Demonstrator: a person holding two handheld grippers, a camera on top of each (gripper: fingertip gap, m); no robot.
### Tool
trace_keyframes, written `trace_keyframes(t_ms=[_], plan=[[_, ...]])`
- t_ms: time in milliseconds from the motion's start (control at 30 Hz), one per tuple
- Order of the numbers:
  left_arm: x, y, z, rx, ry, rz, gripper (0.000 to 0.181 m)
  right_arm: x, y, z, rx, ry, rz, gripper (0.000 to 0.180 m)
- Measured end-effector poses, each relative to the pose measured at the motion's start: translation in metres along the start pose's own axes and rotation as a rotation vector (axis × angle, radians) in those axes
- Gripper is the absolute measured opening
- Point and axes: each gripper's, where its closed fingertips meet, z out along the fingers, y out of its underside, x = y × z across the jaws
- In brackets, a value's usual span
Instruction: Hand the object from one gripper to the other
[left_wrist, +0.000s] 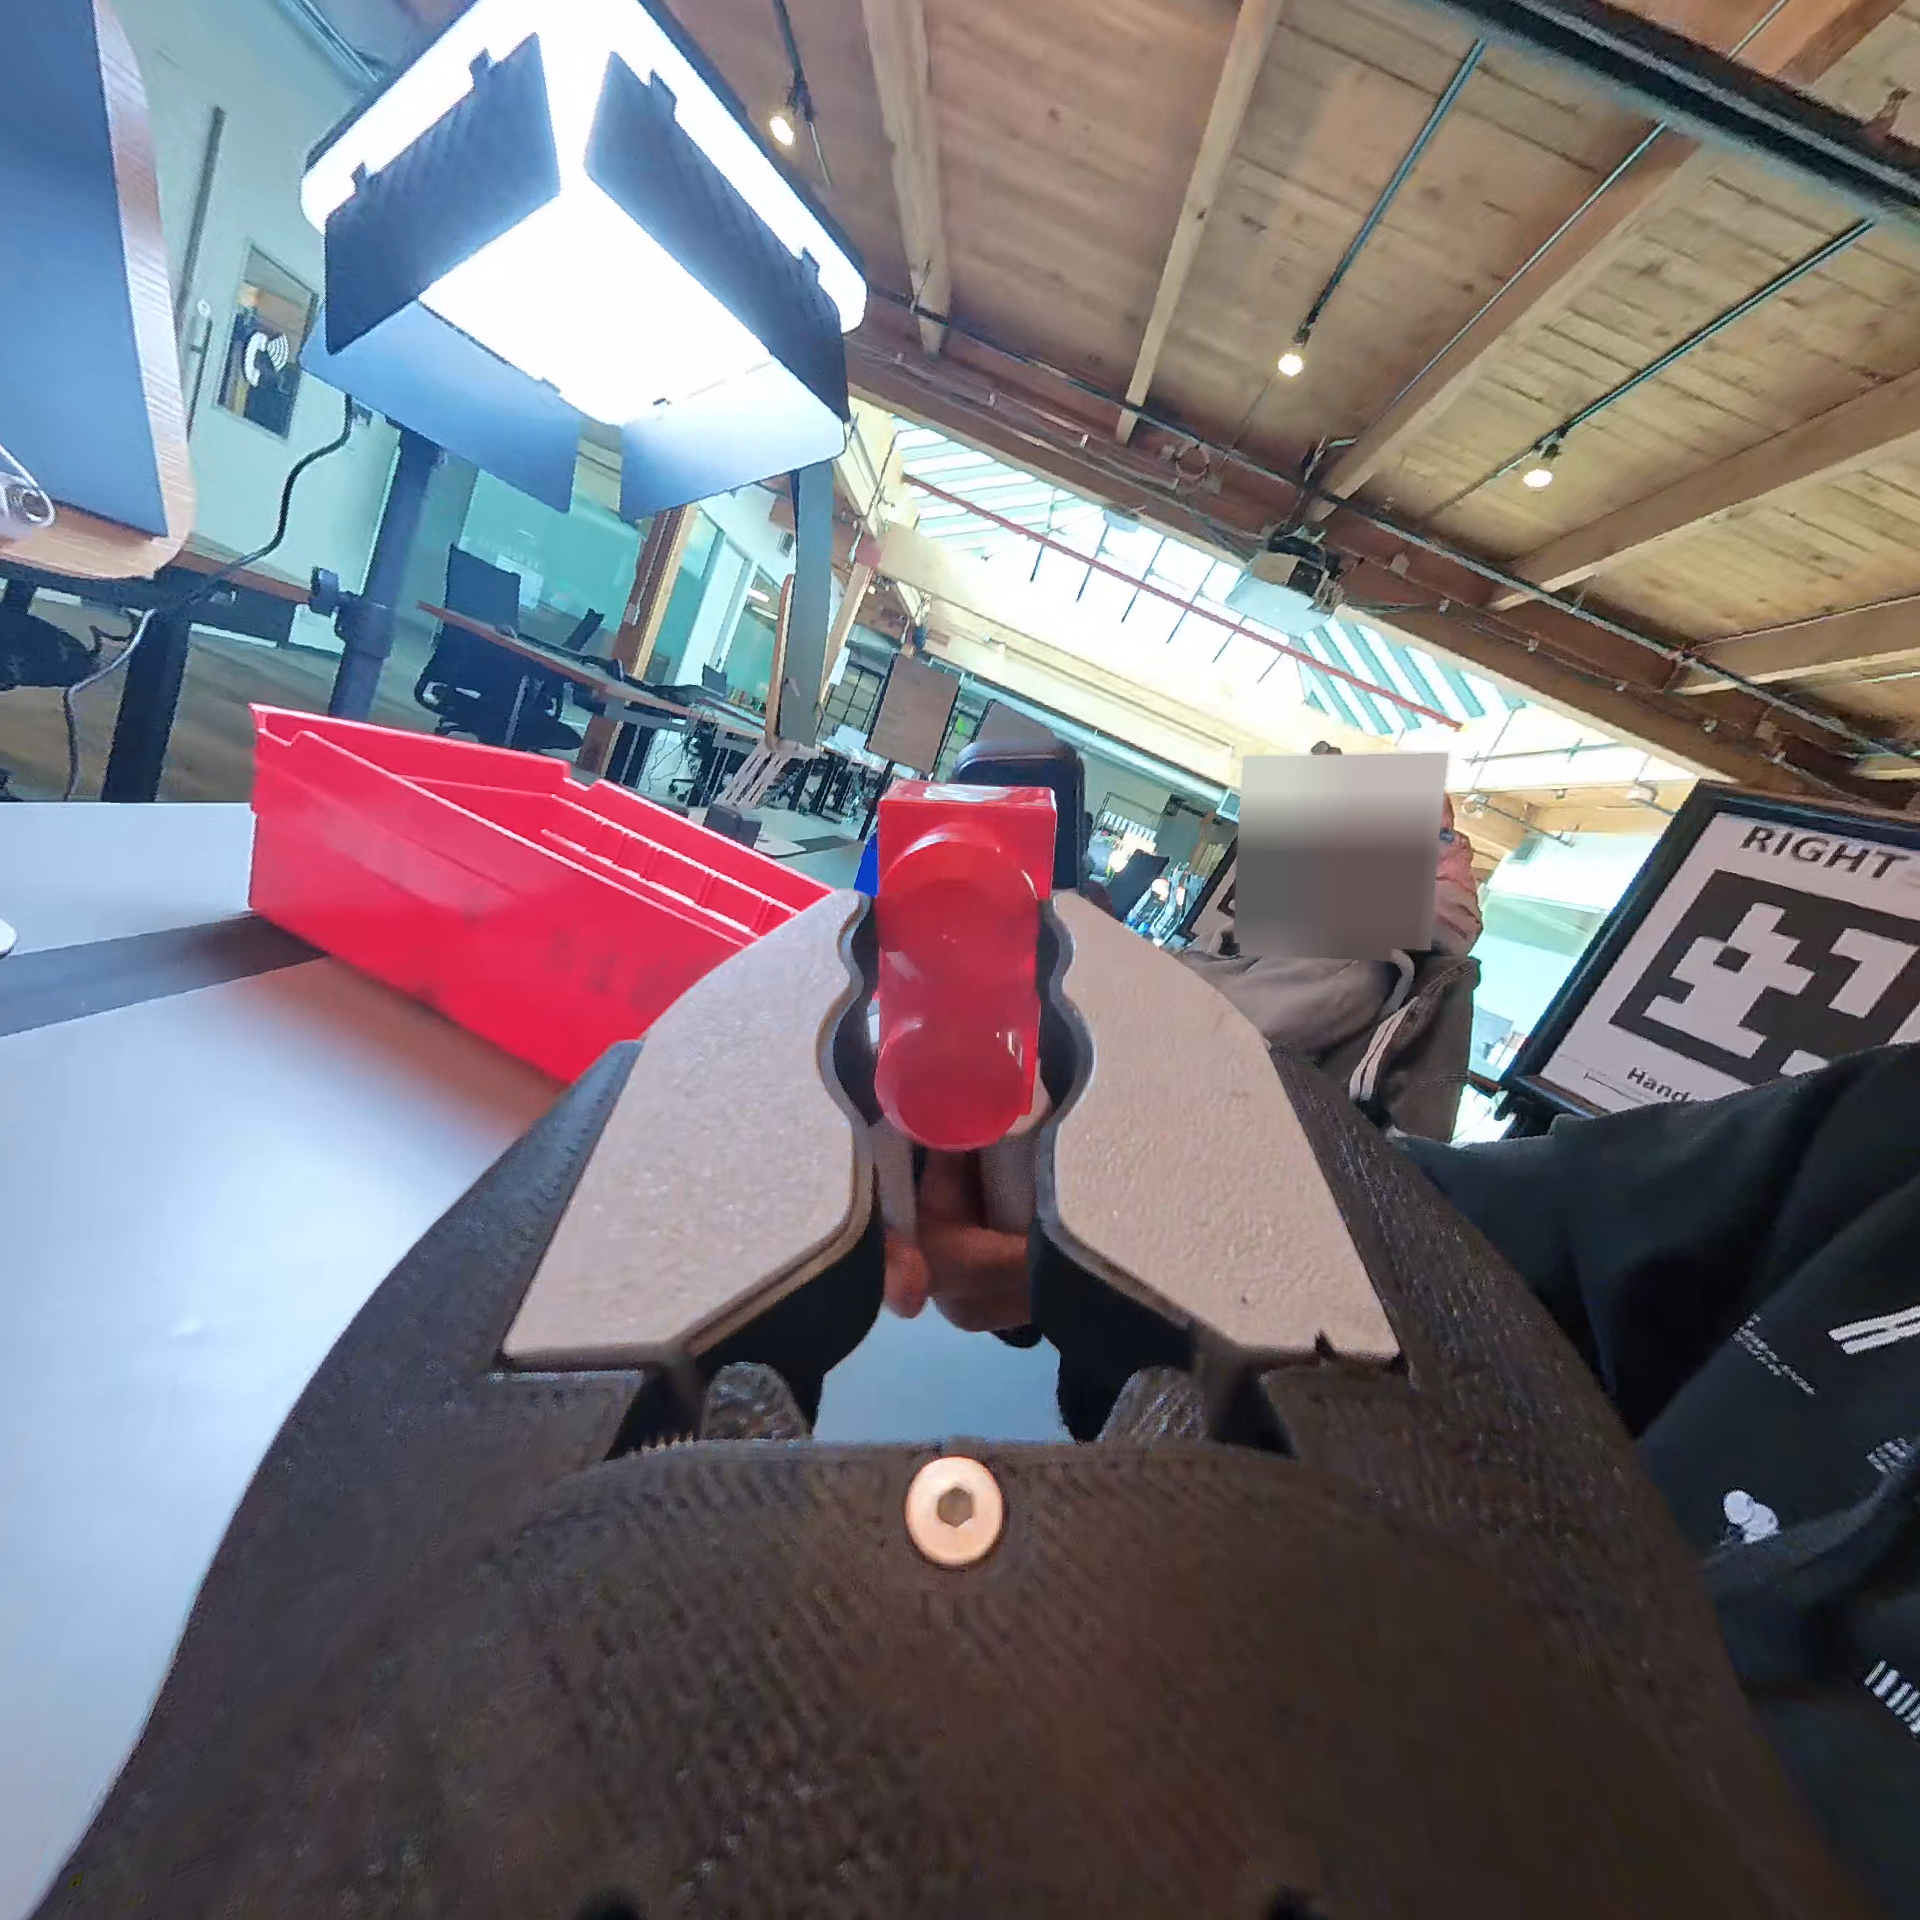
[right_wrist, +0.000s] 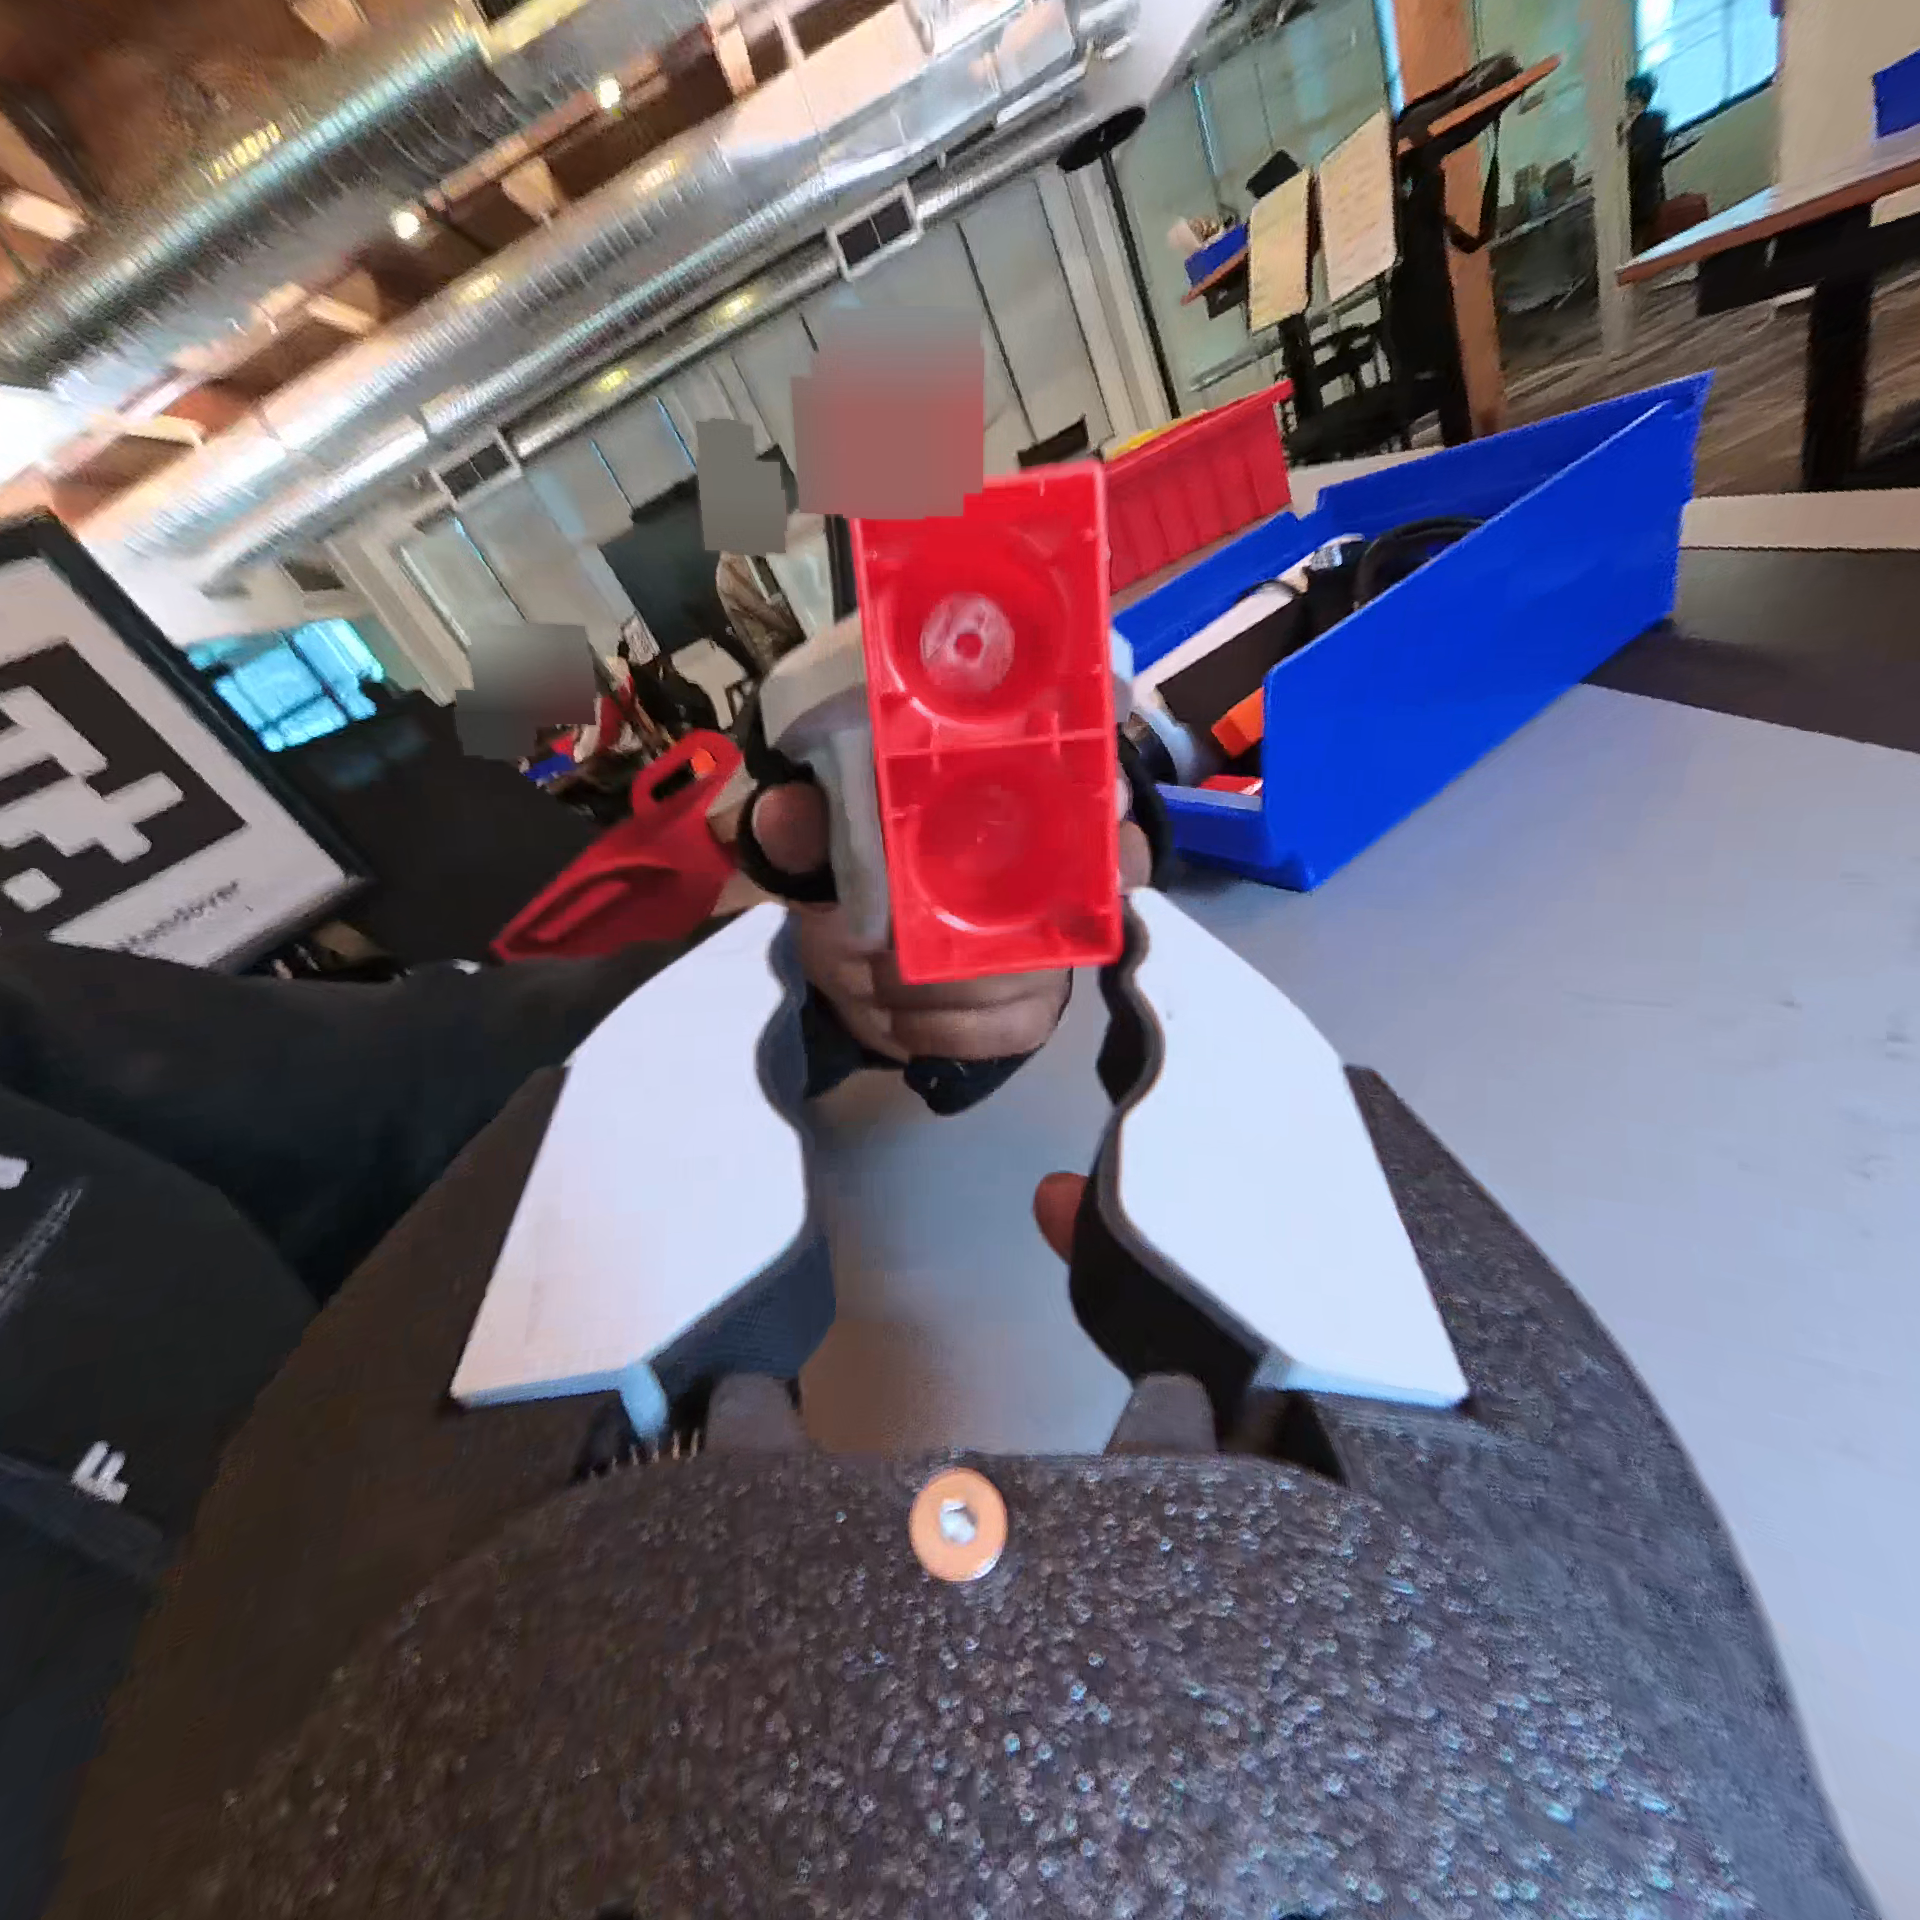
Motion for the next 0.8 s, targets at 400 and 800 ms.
trace_keyframes(t_ms=[400,800], plan=[[-0.033,0.018,-0.011,-0.156,-0.148,0.004,0.044,0.042,-0.028,-0.04,-0.066,0.442,-0.604,0.036],[-0.051,0.039,-0.009,-0.239,-0.28,-0.118,0.035,0.062,-0.019,-0.046,-0.389,0.876,-1.646,0.036]])
